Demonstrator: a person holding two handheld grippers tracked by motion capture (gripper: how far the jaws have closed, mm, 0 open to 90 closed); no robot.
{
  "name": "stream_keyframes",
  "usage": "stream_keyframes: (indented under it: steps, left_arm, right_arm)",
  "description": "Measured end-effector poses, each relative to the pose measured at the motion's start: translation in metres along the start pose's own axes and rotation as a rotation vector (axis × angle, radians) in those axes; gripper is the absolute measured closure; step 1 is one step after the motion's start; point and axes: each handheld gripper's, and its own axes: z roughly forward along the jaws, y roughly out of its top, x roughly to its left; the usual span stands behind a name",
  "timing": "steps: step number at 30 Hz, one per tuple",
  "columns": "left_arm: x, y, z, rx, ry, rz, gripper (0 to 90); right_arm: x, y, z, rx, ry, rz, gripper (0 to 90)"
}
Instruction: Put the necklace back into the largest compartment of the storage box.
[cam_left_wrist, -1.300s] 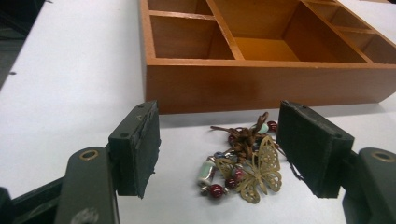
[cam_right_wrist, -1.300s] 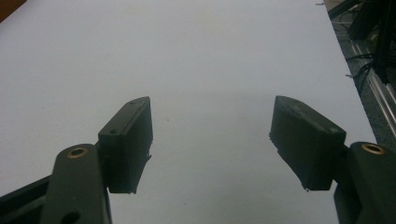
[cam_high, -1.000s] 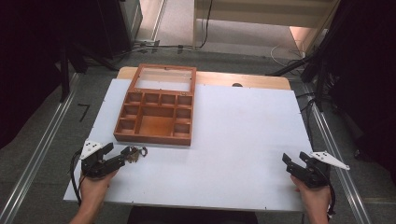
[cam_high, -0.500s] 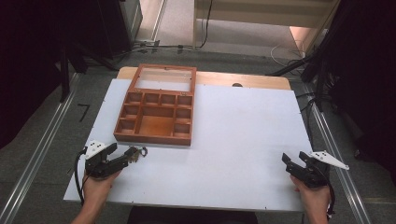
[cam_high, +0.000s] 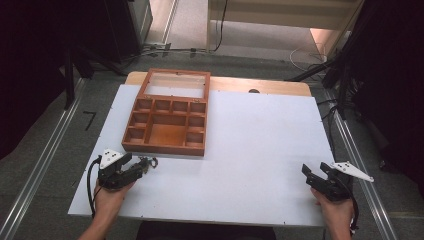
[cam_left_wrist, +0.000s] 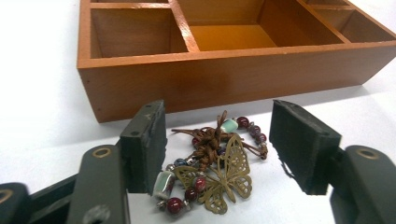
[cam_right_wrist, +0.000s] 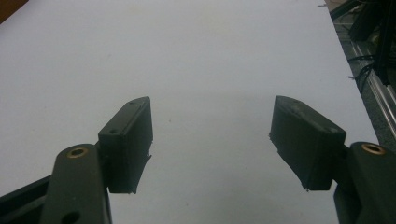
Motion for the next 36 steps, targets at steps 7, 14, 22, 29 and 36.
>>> stream_keyframes:
  steps: [7, 14, 22, 29, 36]
  left_arm:
    - [-0.001, -0.001, 0.005, 0.013, 0.005, 0.016, 42.2]
    - [0.000, -0.001, 0.009, 0.024, 0.003, 0.025, 49.0]
    - [0.000, -0.001, 0.012, 0.023, 0.004, 0.032, 59.8]
    - [0.002, -0.002, 0.015, 0.037, -0.020, 0.044, 78.0]
    - [0.003, -0.001, 0.016, 0.040, -0.027, 0.043, 85.3]
  right_arm:
    - [0.000, 0.000, 0.000, 0.001, 0.001, -0.001, 27.9]
    - [0.001, 0.000, 0.000, 0.001, 0.002, -0.003, 27.9]
    - [0.001, 0.000, 0.001, 0.002, 0.002, -0.004, 28.0]
    - [0.001, 0.000, 0.001, 0.003, 0.001, 0.000, 28.0]
    - [0.001, 0.000, 0.001, 0.001, 0.003, -0.004, 28.4]
